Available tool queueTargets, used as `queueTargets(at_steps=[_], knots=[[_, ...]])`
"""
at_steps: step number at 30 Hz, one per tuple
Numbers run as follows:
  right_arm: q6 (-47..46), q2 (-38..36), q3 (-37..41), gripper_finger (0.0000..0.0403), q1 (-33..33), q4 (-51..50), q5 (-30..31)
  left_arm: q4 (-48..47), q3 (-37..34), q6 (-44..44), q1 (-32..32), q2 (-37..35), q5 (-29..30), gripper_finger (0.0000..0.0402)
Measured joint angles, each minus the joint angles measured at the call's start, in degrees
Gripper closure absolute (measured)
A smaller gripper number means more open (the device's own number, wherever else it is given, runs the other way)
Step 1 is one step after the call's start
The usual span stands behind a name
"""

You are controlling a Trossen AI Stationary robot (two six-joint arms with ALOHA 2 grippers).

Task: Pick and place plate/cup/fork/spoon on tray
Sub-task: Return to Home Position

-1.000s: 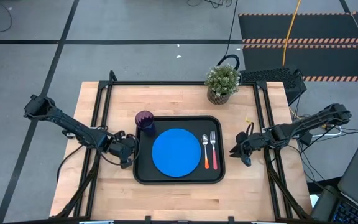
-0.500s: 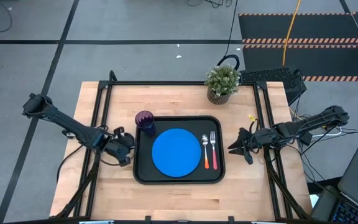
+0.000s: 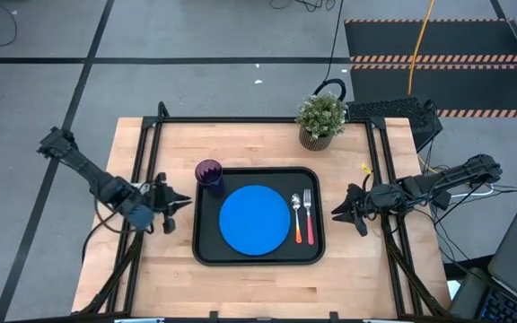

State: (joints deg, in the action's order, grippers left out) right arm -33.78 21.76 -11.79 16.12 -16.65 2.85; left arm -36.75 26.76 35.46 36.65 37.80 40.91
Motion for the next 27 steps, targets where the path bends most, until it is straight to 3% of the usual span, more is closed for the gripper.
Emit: queueTargets(at_steps=[3, 6, 11, 15, 22, 27], knots=[[0.00, -0.09, 0.02, 0.0296, 0.00, -0.32, 0.89, 2.30, -0.79, -3.24, 2.23, -2.81, 4.05, 0.0346], [0.26, -0.06, 0.02, 0.0296, 0.00, -0.45, 2.31, 10.76, -4.37, -10.26, 3.34, -6.49, 3.75, 0.0346], [0.49, -0.06, 0.02, 0.0296, 0.00, -0.48, 3.12, 27.92, -13.32, -22.13, 3.24, -13.83, -1.12, 0.0346], [0.97, -0.07, 0.02, 0.0296, 0.00, -0.48, 3.12, 36.51, -19.32, -27.83, 1.30, -19.91, -5.68, 0.0346], [4.17, -0.09, 0.02, 0.0296, -0.02, -0.49, 4.08, 39.86, -23.65, -31.98, -5.24, -27.57, -17.52, 0.0351], [6.49, -0.32, 0.02, 0.0296, -0.02, -0.49, 4.87, 38.58, -24.02, -32.36, -10.70, -29.02, -22.93, 0.0392]])
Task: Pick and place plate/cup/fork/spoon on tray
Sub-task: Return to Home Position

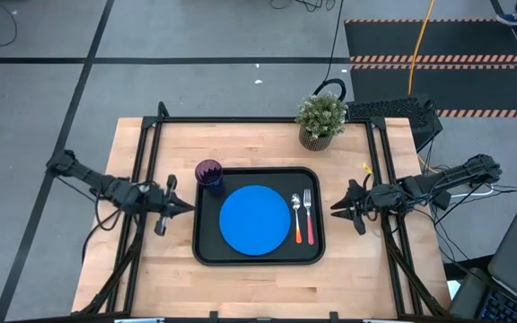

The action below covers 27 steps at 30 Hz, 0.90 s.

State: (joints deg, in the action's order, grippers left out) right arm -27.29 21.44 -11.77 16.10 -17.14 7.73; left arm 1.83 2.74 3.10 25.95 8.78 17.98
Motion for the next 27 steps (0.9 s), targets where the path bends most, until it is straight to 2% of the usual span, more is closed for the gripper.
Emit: queueTargets(at_steps=[11, 15, 18, 23, 27], knots=[[2.66, -9.16, 0.00, 0.0296, -0.01, -2.42, 0.24, -1.57, 0.00, -0.42, -9.14, 0.02, -7.03, 0.0396], [2.55, -13.49, 0.00, 0.0303, 0.00, -4.92, 2.80, -2.17, -0.02, -0.42, -11.98, 0.02, -9.06, 0.0398], [3.19, -15.96, 0.02, 0.0323, 0.00, -4.60, 3.19, -1.10, -0.02, -1.11, -13.54, 0.02, -10.81, 0.0397], [4.68, -18.52, 0.02, 0.0391, 0.00, -4.59, 4.89, -0.79, -0.02, -1.46, -15.99, 0.02, -12.31, 0.0399], [5.89, -19.49, 0.02, 0.0399, 0.00, -4.65, 8.86, 0.83, -0.02, -2.44, -18.86, 0.03, -13.38, 0.0399]])
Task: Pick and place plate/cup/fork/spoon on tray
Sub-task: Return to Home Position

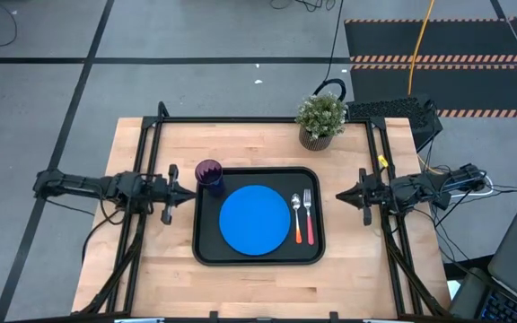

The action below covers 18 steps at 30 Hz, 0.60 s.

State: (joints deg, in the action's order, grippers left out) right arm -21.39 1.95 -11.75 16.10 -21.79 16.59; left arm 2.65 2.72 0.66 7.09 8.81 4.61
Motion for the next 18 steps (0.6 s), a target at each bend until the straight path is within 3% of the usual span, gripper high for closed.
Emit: queueTargets(at_steps=[5, 18], knots=[[2.16, -1.00, 0.00, 0.0402, 0.00, 0.20, 1.18, 2.49, 0.00, -0.19, -3.92, -0.01, -6.73, 0.0400], [10.80, -1.89, 2.06, 0.0403, 0.10, 7.77, 0.70, 11.60, -2.16, -2.80, -7.70, -0.51, -9.12, 0.0401]])
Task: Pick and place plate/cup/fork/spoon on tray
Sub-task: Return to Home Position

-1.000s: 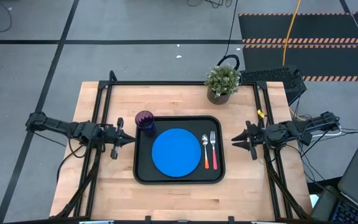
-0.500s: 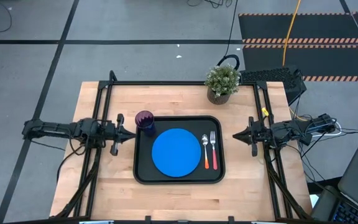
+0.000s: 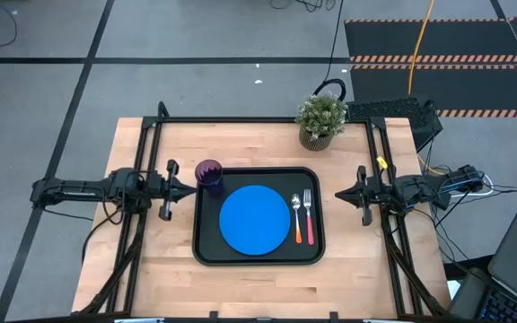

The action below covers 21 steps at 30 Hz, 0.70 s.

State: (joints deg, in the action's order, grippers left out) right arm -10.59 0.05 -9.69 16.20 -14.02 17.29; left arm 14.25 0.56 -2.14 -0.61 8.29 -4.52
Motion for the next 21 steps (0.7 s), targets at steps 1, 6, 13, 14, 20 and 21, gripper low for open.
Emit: queueTargets(at_steps=[1, 6, 13, 14, 20, 21], knots=[[0.49, 0.00, 0.79, 0.0403, -0.01, 1.94, -0.93, -0.22, 0.00, 0.00, -0.01, -0.04, 0.00, 0.0401], [2.80, -0.01, 5.24, 0.0403, 0.01, 14.09, -4.03, -1.07, 0.00, 0.29, -0.01, -0.07, 0.02, 0.0401], [6.96, -0.04, 8.57, 0.0403, -0.01, 22.91, -3.99, -1.15, 0.00, 0.19, -0.01, -0.07, 0.02, 0.0401], [7.63, 0.00, 8.59, 0.0403, -0.01, 23.54, -3.97, -1.15, 0.00, 0.03, -0.01, -0.07, 0.02, 0.0400], [11.35, 0.02, 8.69, 0.0403, -0.33, 26.53, -3.84, -0.81, 0.00, -1.70, -0.01, -0.09, 0.03, 0.0400], [11.45, 0.04, 8.69, 0.0403, -0.62, 26.25, -4.03, -0.73, 0.00, -1.89, -0.01, -0.09, 0.05, 0.0400]])
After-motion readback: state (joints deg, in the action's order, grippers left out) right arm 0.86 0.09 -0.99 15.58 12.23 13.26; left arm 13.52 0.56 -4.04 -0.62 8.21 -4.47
